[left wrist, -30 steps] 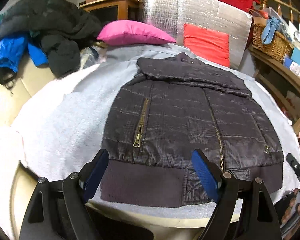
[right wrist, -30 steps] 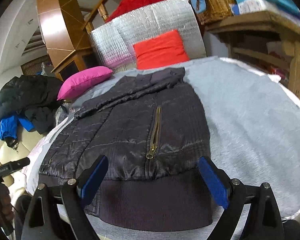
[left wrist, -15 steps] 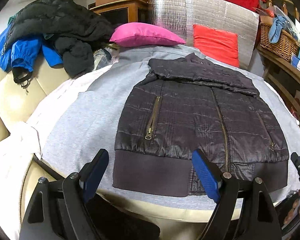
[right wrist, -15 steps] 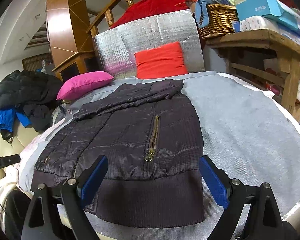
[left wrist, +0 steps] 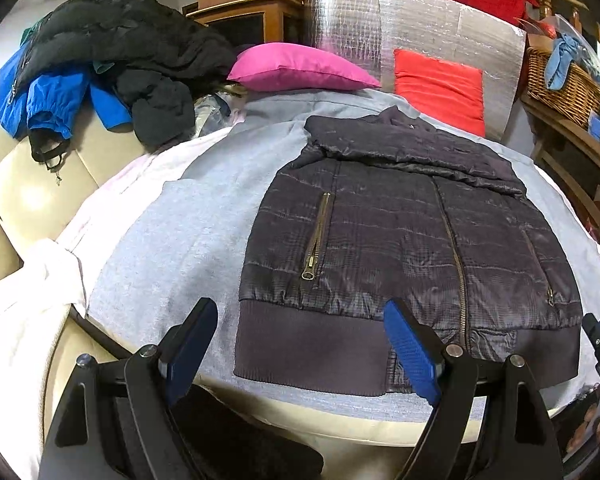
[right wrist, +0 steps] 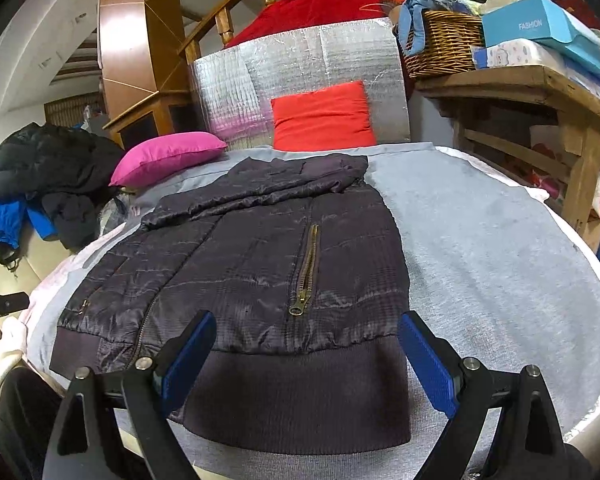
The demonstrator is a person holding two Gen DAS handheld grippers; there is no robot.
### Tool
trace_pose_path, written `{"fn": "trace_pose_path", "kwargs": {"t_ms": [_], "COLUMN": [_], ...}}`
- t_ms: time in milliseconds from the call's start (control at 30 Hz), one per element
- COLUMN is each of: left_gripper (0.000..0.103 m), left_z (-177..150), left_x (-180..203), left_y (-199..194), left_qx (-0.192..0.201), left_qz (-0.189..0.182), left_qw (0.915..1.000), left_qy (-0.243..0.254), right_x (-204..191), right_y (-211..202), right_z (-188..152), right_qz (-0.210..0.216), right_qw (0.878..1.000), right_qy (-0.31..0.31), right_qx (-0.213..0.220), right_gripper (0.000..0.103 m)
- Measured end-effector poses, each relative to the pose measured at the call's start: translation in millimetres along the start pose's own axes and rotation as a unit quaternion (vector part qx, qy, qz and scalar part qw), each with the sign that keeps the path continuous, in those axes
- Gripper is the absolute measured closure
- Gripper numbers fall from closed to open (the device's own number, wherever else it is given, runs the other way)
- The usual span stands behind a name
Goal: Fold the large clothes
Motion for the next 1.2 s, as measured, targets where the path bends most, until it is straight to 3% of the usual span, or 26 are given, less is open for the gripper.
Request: {"fn": "trace_pose_path", "kwargs": {"t_ms": [300, 467, 667, 800, 933, 1200], "left_gripper": [0.018, 0.018, 0.018, 0.018, 0.018, 0.018], "left_z": [-3.5, -1.3, -2.0, -2.5, 0.0, -7.9], "left_x": [-10.1, -37.8, -62.1, -60.9, -61.5, -69.7], "left_y": [9.0, 29.5, 65.7, 72.9, 86.2, 110.0], "left_qx": [-0.01, -0.027, -0.068, -0.073, -0.081, -0.107], "left_qz": [-0.003, -0.003, -0.007, -0.025, -0.021, -0.018], "left_qw": [0.9999, 0.999, 0.9959, 0.9952, 0.9949, 0.9921], "left_qy": [-0.01, -0.036, -0.059, -0.061, -0.055, -0.062], "right_x": [5.8, 21.5, 65.5, 85.3, 87.6, 84.6], "right_y": [0.1, -5.2, 11.1, 23.7, 43.3, 72.8], "right_z": [1.0, 13.9, 22.3, 18.8, 17.8, 0.9], "right_qz": [-0.006, 0.004, 0.008, 0.04, 0.077, 0.079], "right_qw": [1.0, 0.999, 0.992, 0.981, 0.97, 0.96], "right_qy": [0.009, 0.052, 0.102, 0.153, 0.175, 0.187], "right_qx": [0.003, -0.01, -0.077, -0.115, -0.15, -0.191], "right_gripper": [0.009, 0.009, 0.009, 0.009, 0.009, 0.01]}}
Point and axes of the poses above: each gripper's, at about its wrist camera, not at the fingertips, and y roughly the way its jaws point, x to its right, z to its top, the point moved 2 cm from there along y, roughly the way its jaws point, and after that the axes turned 6 degrees about x, right-handed, at the moved point
